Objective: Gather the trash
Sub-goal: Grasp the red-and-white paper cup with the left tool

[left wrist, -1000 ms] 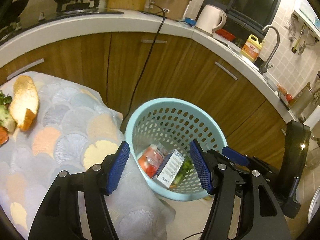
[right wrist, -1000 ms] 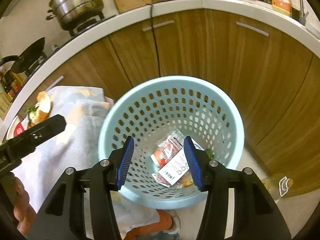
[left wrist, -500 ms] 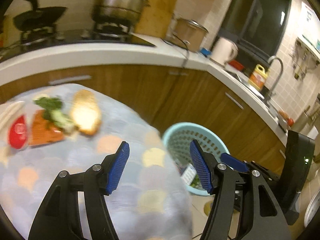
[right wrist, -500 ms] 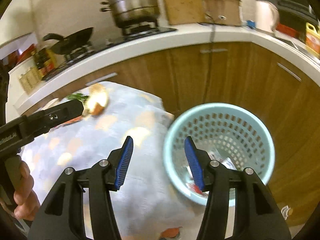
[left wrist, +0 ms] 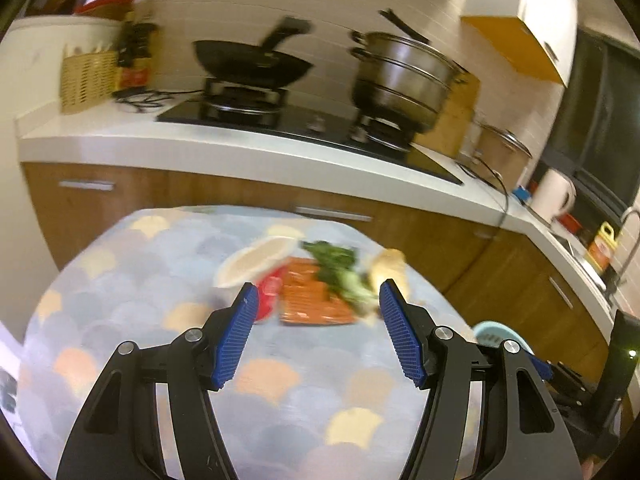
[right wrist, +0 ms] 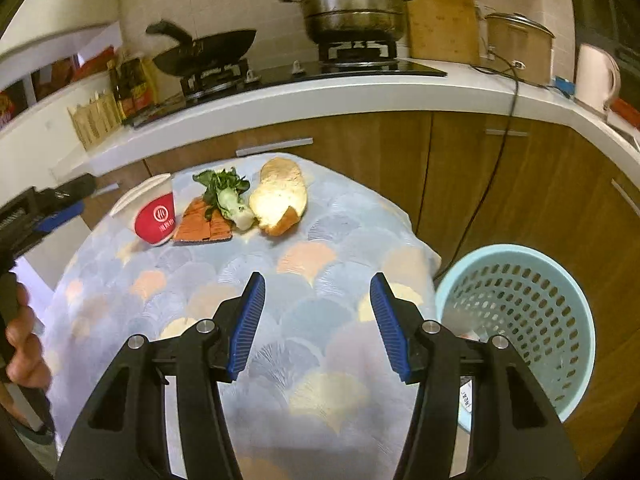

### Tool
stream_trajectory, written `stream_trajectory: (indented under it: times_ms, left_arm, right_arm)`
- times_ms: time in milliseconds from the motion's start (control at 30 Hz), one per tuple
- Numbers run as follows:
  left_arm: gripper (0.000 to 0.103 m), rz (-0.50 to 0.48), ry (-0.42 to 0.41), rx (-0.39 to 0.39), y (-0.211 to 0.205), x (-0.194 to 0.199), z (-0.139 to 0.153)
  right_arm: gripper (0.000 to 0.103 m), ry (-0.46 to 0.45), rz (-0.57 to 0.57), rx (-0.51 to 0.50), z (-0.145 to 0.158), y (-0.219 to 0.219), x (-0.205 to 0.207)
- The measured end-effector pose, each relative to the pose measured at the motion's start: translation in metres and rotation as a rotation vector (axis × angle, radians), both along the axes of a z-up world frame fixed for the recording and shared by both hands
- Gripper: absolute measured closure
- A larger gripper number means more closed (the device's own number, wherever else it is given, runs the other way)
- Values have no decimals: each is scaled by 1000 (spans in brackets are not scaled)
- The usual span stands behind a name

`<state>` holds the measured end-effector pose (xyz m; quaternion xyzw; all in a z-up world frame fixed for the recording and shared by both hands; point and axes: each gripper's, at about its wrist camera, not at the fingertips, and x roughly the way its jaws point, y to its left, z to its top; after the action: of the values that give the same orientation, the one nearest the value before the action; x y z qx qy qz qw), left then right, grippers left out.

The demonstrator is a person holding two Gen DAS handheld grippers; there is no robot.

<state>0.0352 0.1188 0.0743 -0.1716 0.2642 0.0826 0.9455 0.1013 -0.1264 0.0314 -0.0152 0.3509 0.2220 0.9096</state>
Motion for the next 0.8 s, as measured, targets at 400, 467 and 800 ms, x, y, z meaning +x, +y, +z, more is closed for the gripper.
stream_trajectory:
  times_ms: [400, 467, 800]
  left_arm:
    - [42, -93, 222, 83, 50, 53, -60]
    - [42, -82, 231, 103, 53, 63, -65]
    - [59, -77, 192, -11, 63, 95, -85]
  right_arm:
    - [52, -27, 75, -55, 6, 57, 14]
    - [52, -45, 82, -72, 10, 63, 17]
    - [52, -6, 60, -75, -4, 71, 59]
